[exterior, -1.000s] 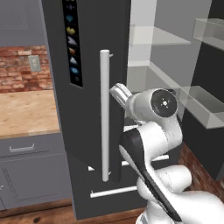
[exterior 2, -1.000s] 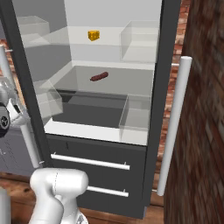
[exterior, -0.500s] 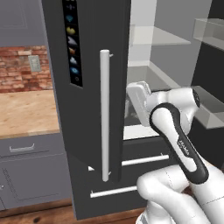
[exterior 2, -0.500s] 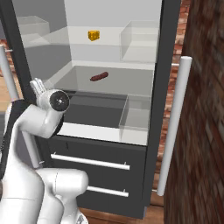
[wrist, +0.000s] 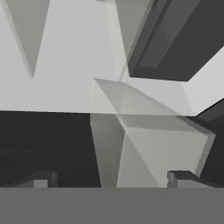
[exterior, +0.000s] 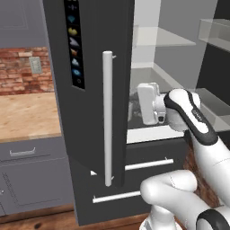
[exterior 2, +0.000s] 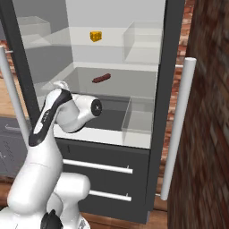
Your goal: Retrieve the sausage and cheese from the fridge and place them on the cutting board on the counter.
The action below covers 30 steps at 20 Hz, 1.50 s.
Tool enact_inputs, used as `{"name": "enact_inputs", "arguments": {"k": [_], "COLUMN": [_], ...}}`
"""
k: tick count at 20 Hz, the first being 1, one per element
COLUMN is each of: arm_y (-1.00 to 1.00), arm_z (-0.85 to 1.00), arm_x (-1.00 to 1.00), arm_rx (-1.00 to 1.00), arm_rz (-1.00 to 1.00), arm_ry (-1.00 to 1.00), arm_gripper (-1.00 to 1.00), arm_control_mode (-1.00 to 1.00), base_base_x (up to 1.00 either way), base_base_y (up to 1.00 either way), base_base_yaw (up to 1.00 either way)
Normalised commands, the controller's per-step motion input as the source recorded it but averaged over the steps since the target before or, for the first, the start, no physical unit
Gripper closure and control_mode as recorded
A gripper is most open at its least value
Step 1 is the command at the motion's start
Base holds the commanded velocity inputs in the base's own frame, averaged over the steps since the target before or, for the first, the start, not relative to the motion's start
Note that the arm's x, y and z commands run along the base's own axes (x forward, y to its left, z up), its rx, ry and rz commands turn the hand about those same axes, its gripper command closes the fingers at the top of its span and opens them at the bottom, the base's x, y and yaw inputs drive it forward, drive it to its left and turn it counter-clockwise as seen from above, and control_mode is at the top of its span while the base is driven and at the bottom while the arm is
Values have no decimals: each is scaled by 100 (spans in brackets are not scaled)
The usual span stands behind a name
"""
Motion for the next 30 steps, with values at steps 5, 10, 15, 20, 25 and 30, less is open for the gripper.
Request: {"name": "enact_inputs", "arguments": {"k": [5,10,15,20,25,30], "arm_y": [-29,-9,0,35,80,77], "arm_z": [-2,-21,-56,-28,-18,-2], "arm_x": [43,64,57,16,-29,-94], "arm_rx": [0,0,0,0,0,0], "arm_rz": [15,18,22,20,17,20], "arm_ry": [6,0,0,-4,-13,-24], "arm_gripper": [-100,-100,-100,-100,-100,-100], "arm_control_mode": [-100,-100,-100,-100,-100,-100], "base_base_x": [0,0,0,0,0,0], "base_base_y": [0,0,0,0,0,0], "base_base_yaw": [0,0,0,0,0,0]}}
